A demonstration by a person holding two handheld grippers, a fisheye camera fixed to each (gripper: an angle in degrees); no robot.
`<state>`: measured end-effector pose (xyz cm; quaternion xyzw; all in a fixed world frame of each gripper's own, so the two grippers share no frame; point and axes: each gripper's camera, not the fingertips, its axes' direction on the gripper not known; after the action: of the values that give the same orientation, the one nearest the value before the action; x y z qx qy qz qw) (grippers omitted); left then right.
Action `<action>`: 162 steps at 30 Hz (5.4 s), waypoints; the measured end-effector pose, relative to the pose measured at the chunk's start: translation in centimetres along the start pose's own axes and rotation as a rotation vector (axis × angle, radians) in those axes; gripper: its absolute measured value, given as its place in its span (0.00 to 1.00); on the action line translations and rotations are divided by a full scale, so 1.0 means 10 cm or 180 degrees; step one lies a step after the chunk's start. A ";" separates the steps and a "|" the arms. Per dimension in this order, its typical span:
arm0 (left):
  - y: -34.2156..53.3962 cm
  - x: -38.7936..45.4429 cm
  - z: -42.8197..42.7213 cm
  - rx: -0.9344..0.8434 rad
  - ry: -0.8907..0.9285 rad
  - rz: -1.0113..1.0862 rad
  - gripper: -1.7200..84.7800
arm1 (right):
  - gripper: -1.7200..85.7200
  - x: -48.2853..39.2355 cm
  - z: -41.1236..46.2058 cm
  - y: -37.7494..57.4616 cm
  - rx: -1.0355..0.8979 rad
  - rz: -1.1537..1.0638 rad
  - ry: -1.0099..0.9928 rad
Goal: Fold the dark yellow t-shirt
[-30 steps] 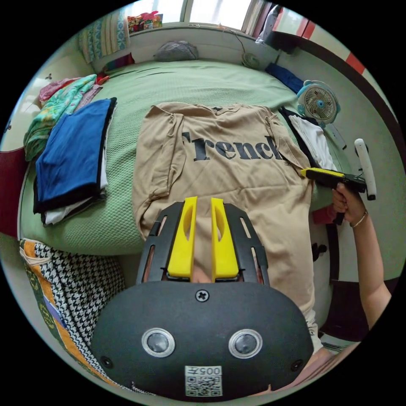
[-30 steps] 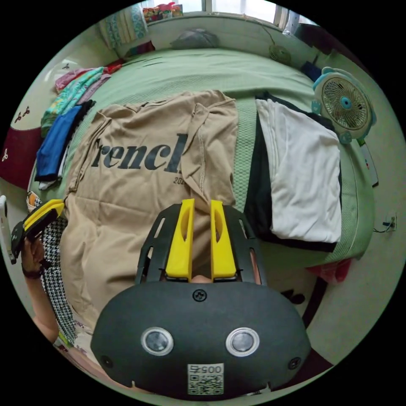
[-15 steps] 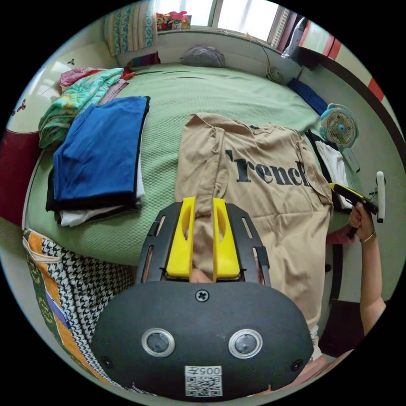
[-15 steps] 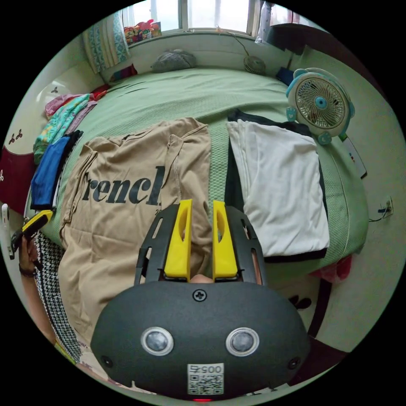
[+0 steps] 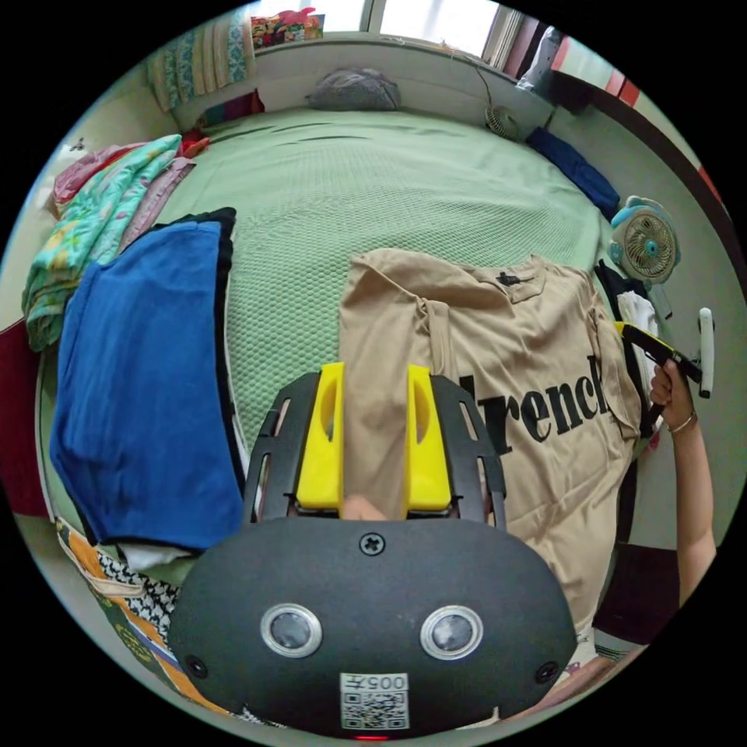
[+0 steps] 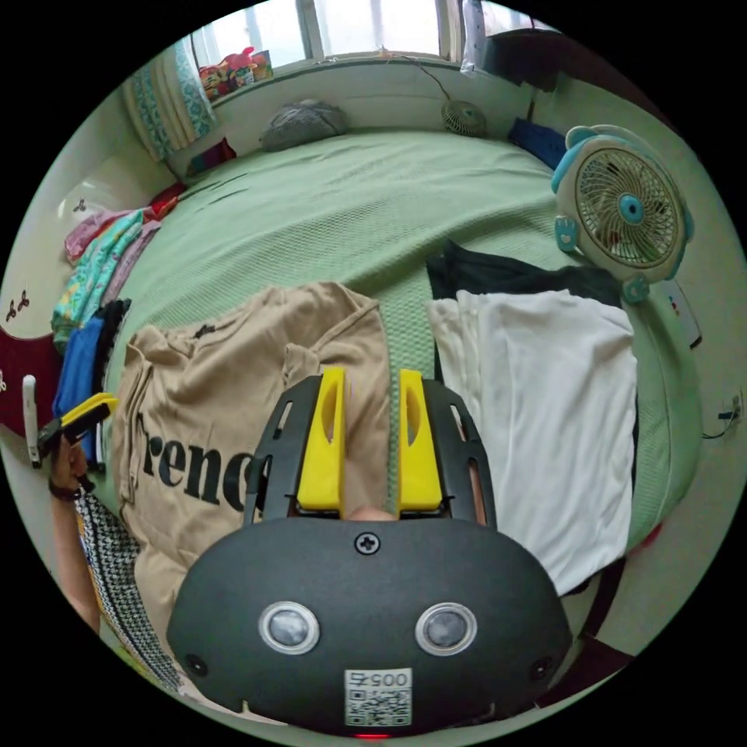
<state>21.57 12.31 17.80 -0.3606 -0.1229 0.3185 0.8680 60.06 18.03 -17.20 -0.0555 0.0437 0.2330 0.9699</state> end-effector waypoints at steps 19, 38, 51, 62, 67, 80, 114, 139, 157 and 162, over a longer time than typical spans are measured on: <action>-0.26 0.57 -0.03 0.0045 -0.0892 0.0435 0.06 | 0.00 -0.38 -0.02 -0.23 0.0291 -0.0245 0.0309; -1.50 0.14 -0.34 0.0347 -0.1016 -0.0167 0.07 | 0.01 -0.97 0.10 -1.68 0.0442 -0.0030 0.0739; 0.45 -0.09 -0.74 0.0288 -0.0098 -0.0004 0.11 | 0.12 -0.62 -0.22 0.41 0.0112 -0.0422 0.0339; 1.53 0.04 -0.45 -0.0160 -0.0561 -0.0273 0.15 | 0.10 -0.63 -0.20 1.74 -0.0093 0.0049 0.0482; 1.59 -0.14 -0.25 -0.0365 -0.0457 -0.0549 0.15 | 0.07 -0.65 -0.16 1.84 -0.0102 -0.0004 0.0515; 1.22 -0.51 -0.80 0.0257 -0.0402 -0.0462 0.03 | 0.00 -0.48 -0.46 1.37 0.0349 -0.0036 0.0584; 2.27 -0.93 -0.78 -0.0157 0.0047 -0.0575 0.15 | 0.00 -0.07 -0.58 2.39 -0.0205 0.0029 0.0257; 3.07 -0.83 -1.52 -0.0082 0.0146 -0.0541 0.06 | 0.00 -0.14 -1.15 3.15 0.0117 0.0033 0.0334; 4.28 -0.46 -3.37 0.0633 0.0122 -0.0616 0.03 | 0.02 -0.02 -3.09 4.12 0.0544 0.0112 0.0099; 4.68 -0.32 -3.72 0.0685 0.0103 -0.0556 0.03 | 0.02 -0.11 -3.52 4.48 0.0613 -0.0017 0.0205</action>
<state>13.83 15.05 -41.51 -0.2585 -0.1049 0.2472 0.9279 36.54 52.72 -55.81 0.0305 0.0969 0.2232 0.9695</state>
